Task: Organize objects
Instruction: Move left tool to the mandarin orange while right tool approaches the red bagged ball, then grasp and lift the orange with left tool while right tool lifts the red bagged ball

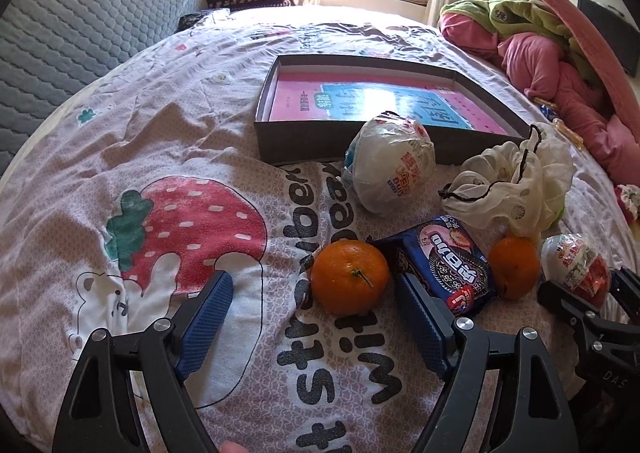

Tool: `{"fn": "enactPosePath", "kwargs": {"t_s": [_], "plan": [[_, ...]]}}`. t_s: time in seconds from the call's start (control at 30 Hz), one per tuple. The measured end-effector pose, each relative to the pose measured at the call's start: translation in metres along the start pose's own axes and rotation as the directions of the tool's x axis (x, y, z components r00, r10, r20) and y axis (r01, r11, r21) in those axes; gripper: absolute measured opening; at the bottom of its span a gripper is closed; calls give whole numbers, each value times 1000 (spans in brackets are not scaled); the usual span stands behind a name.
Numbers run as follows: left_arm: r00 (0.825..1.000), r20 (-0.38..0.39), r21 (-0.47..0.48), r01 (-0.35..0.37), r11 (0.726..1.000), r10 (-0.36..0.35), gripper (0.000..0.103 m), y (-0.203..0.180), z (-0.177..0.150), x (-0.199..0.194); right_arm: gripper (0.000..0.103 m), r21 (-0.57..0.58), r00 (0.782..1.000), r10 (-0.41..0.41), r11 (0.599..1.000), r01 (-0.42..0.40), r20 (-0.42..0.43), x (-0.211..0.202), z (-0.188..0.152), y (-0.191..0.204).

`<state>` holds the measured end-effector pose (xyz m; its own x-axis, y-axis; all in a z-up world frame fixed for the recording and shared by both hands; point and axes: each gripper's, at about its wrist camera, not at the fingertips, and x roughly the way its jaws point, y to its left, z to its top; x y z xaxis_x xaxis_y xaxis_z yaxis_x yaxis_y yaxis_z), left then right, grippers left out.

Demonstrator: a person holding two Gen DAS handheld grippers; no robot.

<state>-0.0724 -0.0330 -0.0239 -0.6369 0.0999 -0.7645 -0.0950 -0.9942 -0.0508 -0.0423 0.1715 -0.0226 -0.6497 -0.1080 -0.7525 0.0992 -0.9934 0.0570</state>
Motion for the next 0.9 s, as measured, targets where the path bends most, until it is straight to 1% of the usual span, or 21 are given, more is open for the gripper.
{"fn": "enactPosePath", "kwargs": {"t_s": [0.07, 0.13, 0.17, 0.23, 0.27, 0.33, 0.43, 0.63, 0.9], "plan": [[1000, 1, 1, 2, 1000, -2, 79, -1, 1, 2, 61, -3, 1000, 9, 1000, -9, -1, 1, 0, 1], [1000, -2, 7, 6, 1000, -6, 69, -3, 2, 3, 55, -9, 1000, 10, 1000, -10, 3, 1, 0, 2], [1000, -6, 13, 12, 1000, -12, 66, -5, 2, 5, 51, -10, 1000, 15, 1000, -15, 4, 1, 0, 2], [1000, -16, 21, 15, 1000, -15, 55, -9, 3, 7, 51, -10, 1000, 23, 1000, -23, 7, 2, 1, 1], [1000, -20, 26, 24, 999, -23, 52, -11, 3, 9, 51, -9, 1000, 27, 1000, -27, 8, 3, 1, 1], [999, -22, 28, 35, 999, -34, 40, -14, 4, 9, 50, -7, 999, 32, 999, -32, 9, 3, 1, 1], [1000, -21, 39, 23, 999, -22, 40, -18, 4, 7, 50, -6, 999, 34, 999, -34, 18, 1, 2, 1], [999, -30, -5, 35, 999, -35, 39, -14, 6, 4, 50, -10, 999, 33, 999, -33, 39, -4, 4, 2], [999, -5, -16, 40, 999, -40, 39, -13, 4, -9, 50, -18, 997, 29, 999, -28, 67, -12, 6, 4]]}}
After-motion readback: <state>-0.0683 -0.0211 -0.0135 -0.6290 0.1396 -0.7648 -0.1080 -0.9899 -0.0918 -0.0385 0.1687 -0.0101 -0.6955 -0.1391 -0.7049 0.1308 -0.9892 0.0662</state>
